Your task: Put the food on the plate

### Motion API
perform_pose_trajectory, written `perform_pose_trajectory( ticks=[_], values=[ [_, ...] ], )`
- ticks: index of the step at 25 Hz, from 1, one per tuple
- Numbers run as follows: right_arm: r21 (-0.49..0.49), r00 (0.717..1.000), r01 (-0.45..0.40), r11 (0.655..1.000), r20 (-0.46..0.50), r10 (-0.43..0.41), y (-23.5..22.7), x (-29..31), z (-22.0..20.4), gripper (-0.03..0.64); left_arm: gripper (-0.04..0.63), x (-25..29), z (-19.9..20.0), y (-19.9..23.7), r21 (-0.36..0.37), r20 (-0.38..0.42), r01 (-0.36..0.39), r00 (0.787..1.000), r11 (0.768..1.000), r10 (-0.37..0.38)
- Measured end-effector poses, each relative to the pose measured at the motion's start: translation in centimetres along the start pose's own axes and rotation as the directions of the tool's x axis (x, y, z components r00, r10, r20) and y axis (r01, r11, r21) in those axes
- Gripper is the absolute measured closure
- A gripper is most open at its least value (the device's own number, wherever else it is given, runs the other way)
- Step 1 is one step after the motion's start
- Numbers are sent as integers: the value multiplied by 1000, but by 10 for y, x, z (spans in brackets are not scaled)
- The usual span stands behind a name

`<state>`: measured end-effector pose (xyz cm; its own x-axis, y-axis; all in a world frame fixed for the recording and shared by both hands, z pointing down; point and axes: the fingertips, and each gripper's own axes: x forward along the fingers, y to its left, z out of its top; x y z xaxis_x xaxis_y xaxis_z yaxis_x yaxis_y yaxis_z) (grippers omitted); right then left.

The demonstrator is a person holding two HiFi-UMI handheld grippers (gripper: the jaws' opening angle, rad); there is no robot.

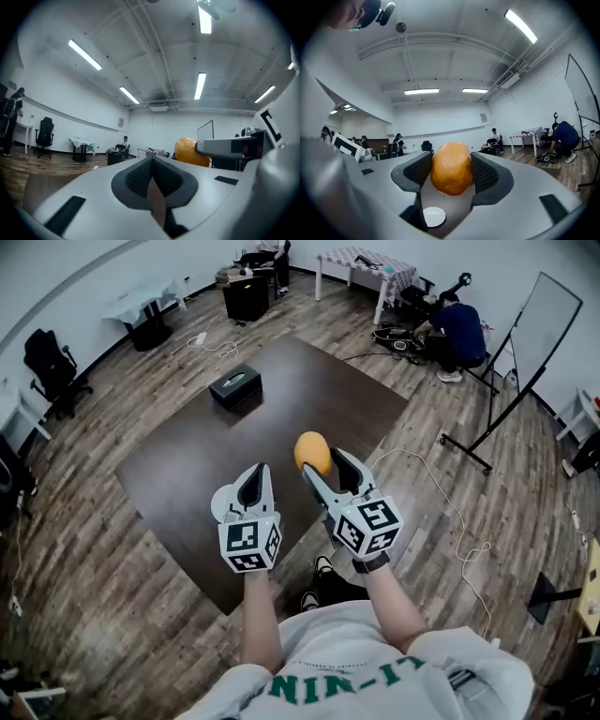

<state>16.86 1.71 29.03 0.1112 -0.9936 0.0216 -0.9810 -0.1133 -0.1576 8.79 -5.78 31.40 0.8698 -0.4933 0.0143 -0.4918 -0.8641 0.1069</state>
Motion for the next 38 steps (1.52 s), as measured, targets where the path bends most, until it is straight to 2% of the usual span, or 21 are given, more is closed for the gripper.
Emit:
perform_pose_trajectory(
  ticks=[4,7,10,14,20,24,28,32,34,38],
  values=[
    [-9,993,-114,993,-18,114,23,54,-5,339,581,4,0,54,1,6,-115,993,993,115],
    [-5,975,-217,976,-35,217,43,97,-8,339,581,3,4,93,5,10,-209,978,978,209],
    [3,948,-316,949,-33,316,65,132,3,339,581,-5,24,127,15,31,-310,950,951,309],
    [-4,917,-398,918,-34,397,76,168,14,339,581,-3,39,155,17,49,-406,913,914,405],
    [28,847,-525,851,-77,525,89,206,-3,339,581,-9,26,184,16,34,-532,847,847,531],
    [23,793,-597,802,-132,595,94,233,-25,339,581,-17,18,201,19,38,-607,794,794,606],
    [64,744,-647,760,-170,647,105,259,-57,339,581,-30,-6,227,20,7,-668,744,743,669],
    [65,702,-681,729,-224,676,118,273,-83,339,581,-39,-30,245,-8,-28,-704,710,710,704],
    [68,686,-692,718,-247,684,126,278,-96,339,581,-41,-40,254,-17,-39,-710,704,704,710],
    [85,665,-696,713,-301,684,141,282,-128,339,581,-44,-64,269,-32,-71,-707,707,707,704]
  ],
)
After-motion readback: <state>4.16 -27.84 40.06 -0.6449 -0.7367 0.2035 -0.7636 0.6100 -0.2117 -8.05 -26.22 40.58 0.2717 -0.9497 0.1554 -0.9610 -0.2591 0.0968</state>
